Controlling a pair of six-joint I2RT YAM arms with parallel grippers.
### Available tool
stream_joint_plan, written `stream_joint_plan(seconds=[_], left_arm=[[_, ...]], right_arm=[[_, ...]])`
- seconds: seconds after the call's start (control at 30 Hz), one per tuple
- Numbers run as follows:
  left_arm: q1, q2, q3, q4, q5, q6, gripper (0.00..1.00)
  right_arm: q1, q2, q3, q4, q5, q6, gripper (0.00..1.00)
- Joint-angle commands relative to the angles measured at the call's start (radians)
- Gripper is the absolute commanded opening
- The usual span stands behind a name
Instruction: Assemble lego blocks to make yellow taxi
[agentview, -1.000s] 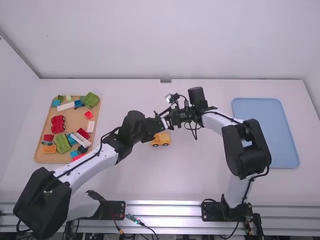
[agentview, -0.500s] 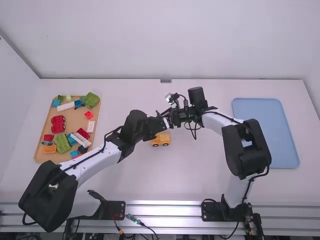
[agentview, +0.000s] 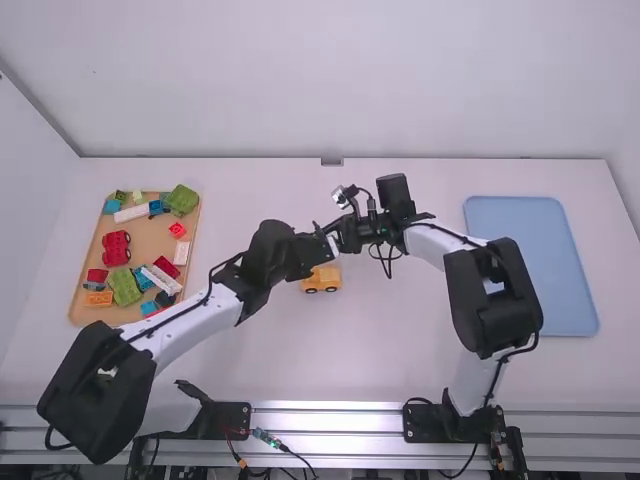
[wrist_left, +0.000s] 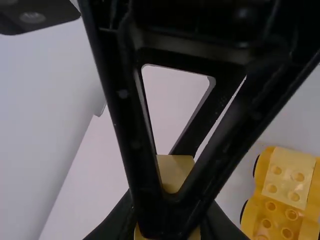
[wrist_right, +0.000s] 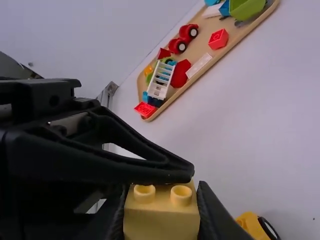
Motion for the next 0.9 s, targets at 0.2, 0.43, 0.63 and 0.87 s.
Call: stream_joint_plan(seconds=[0.2,0.43,0.63,0.87], left_arm=[[0.002,-0.002,0.029,0.034,0.007,-0.016,0.95],[0.003,-0.018,0.029,0.045,-0.060,-0.115,0.99],[0.027,-0.074,0.058,-0.075,-0.104,-0.207,0.99],[0.130,-0.102,0.227,-0.380,0.297,-0.199,0.99]], right_arm=[[0.003,0.006,-0.008,0.001,-0.012,-0.044,0.11],[-0.038,0.006,-0.008,0.006,-0.001,-0.076,0.04],[-0.107,0.006,-0.008,0.003,0.000,-0.209,0.04],[-0.168,0.006,-0.008,-0.046,-0.025,-0.425,0.00]])
